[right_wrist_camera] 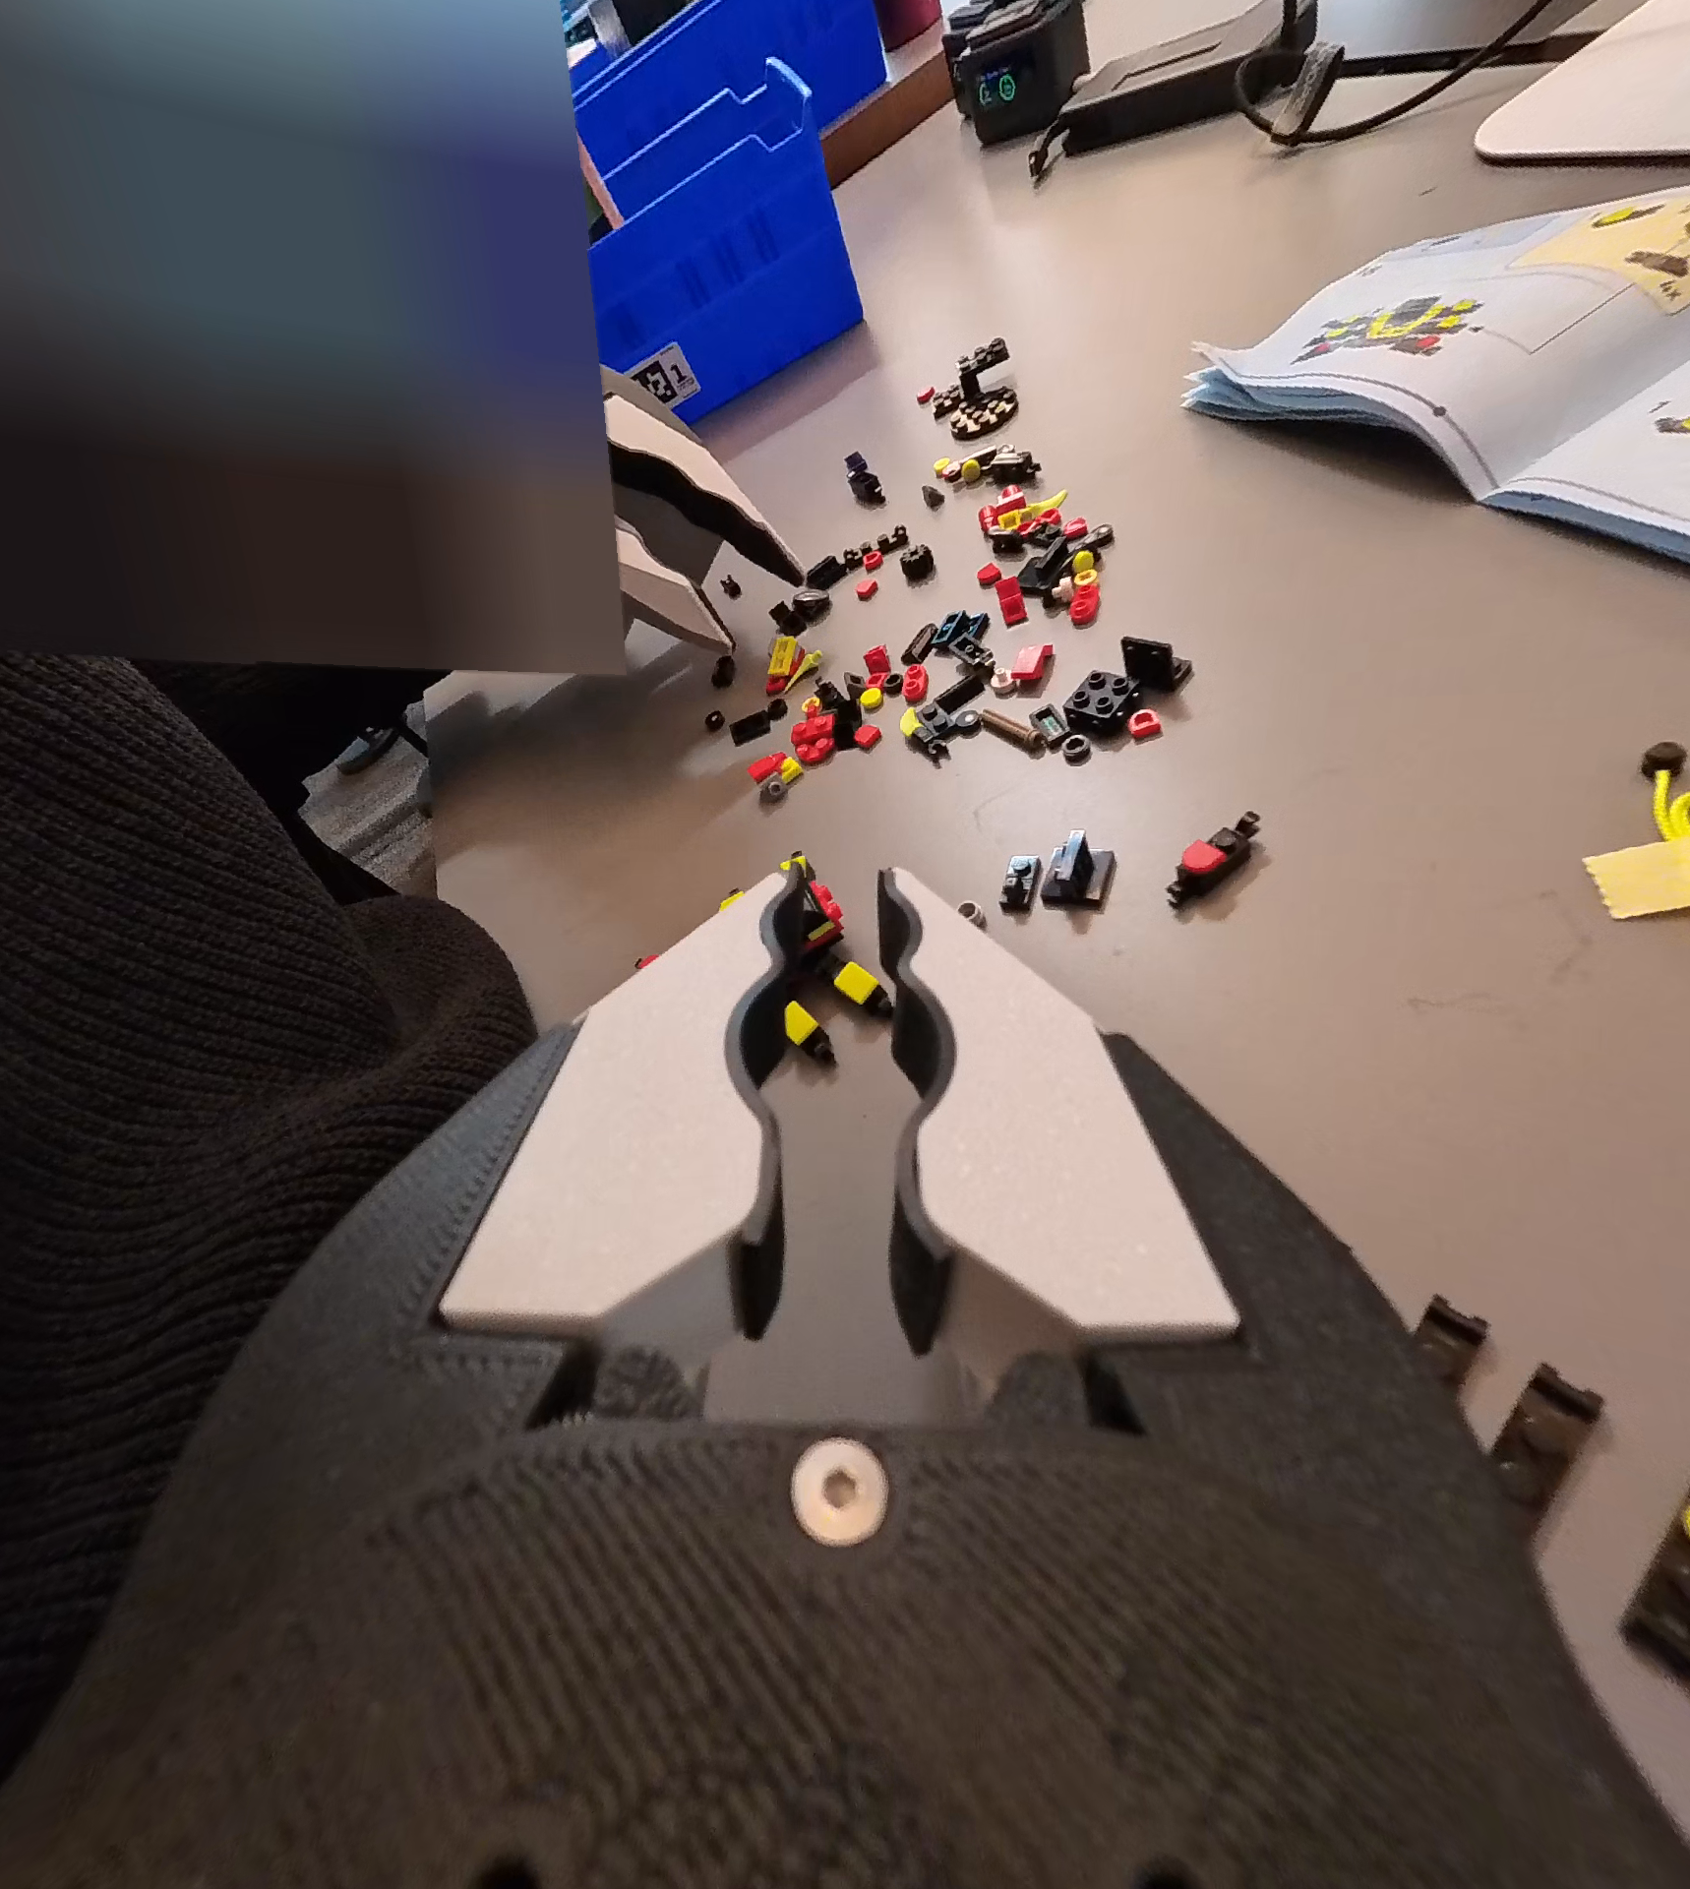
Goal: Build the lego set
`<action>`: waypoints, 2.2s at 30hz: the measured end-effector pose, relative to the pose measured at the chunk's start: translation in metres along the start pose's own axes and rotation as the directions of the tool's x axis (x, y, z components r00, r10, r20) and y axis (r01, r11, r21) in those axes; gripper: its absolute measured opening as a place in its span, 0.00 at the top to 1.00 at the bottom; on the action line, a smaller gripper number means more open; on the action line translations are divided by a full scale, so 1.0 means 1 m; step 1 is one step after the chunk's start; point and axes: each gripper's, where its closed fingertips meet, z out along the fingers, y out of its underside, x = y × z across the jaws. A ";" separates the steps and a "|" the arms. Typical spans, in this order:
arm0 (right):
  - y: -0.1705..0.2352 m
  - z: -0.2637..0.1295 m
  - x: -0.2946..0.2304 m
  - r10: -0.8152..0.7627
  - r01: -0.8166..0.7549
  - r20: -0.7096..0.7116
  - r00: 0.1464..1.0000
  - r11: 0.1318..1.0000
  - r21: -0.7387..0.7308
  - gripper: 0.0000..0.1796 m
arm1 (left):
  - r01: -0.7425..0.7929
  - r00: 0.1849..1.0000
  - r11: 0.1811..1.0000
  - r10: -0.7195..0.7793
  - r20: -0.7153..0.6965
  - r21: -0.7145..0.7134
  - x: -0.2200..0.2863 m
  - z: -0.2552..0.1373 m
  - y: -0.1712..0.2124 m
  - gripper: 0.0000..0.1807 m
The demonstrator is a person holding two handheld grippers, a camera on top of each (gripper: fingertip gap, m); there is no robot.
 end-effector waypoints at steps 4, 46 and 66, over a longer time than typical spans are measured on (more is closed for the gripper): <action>0.000 0.000 0.000 0.001 -0.001 0.000 1.000 1.000 -0.002 0.93 | -0.005 1.000 1.000 0.005 0.009 -0.010 -0.001 0.001 0.002 0.77; -0.003 -0.005 -0.002 -0.013 0.013 0.000 1.000 1.000 0.016 0.93 | 0.147 0.935 0.989 -0.148 0.323 0.026 -0.116 0.022 -0.023 0.95; -0.025 -0.004 -0.024 -0.006 0.000 0.049 0.999 0.992 0.123 0.92 | 0.235 0.968 0.911 -0.186 -0.170 0.339 0.033 -0.008 -0.075 0.98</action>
